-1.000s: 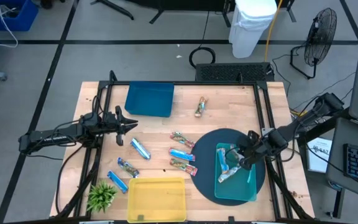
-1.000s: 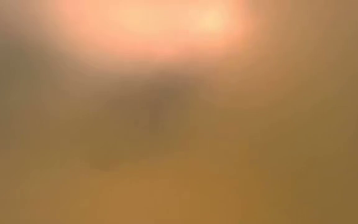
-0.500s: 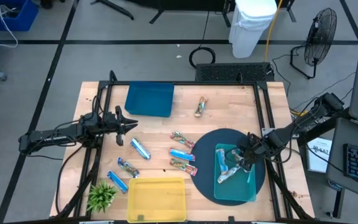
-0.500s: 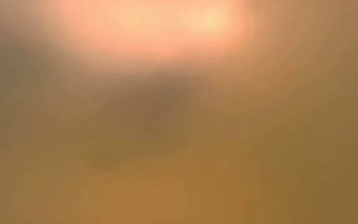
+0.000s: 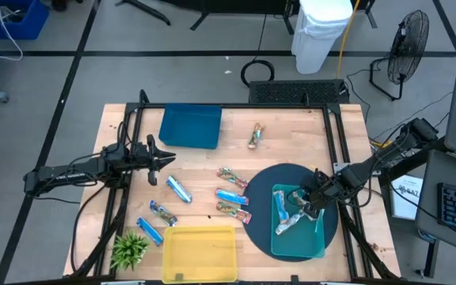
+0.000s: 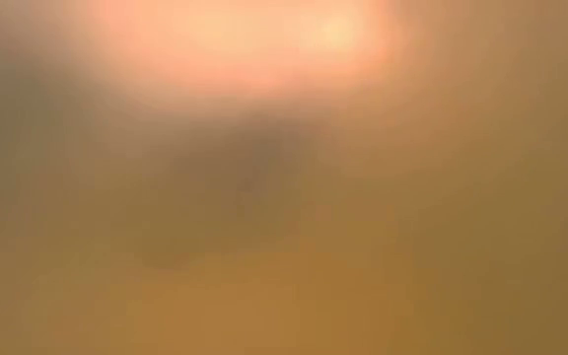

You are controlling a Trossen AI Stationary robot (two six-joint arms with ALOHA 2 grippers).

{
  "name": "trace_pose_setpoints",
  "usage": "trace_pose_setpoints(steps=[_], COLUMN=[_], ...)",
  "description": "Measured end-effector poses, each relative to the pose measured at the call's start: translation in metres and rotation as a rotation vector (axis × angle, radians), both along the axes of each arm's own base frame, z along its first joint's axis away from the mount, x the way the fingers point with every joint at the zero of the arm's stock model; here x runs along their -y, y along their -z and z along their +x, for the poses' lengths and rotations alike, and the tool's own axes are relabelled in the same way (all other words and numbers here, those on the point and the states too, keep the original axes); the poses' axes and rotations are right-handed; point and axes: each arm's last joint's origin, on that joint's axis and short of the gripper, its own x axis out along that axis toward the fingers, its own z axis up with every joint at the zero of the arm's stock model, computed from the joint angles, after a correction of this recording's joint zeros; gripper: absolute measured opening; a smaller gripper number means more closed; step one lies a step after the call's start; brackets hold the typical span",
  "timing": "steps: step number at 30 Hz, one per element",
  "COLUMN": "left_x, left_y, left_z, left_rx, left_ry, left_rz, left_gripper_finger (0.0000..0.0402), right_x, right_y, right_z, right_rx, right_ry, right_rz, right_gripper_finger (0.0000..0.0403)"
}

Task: Pick and place Granola Bars by type
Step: Put the right yellow granola bar into the green bin

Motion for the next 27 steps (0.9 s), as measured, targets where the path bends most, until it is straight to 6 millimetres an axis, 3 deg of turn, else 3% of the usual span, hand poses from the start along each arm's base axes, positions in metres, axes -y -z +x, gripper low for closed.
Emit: trace_pose_setpoints(steps=[18, 27], left_x=[0.0000, 0.0000], left_y=[-0.0001, 0.0000], left_z=[0.0000, 0.0000], left_rx=[0.000, 0.000], left_ry=[0.000, 0.000], left_rz=[0.000, 0.000], left_gripper_finger=[0.0070, 0.0070], right_x=[0.0000, -0.0002], right_y=[0.0000, -0.0003], right_z=[0.0000, 0.0005], right_rx=[0.000, 0.007], right_ry=[0.008, 0.012], right_rz=[0.002, 0.006], right_gripper_finger=[0.0002, 0.0054])
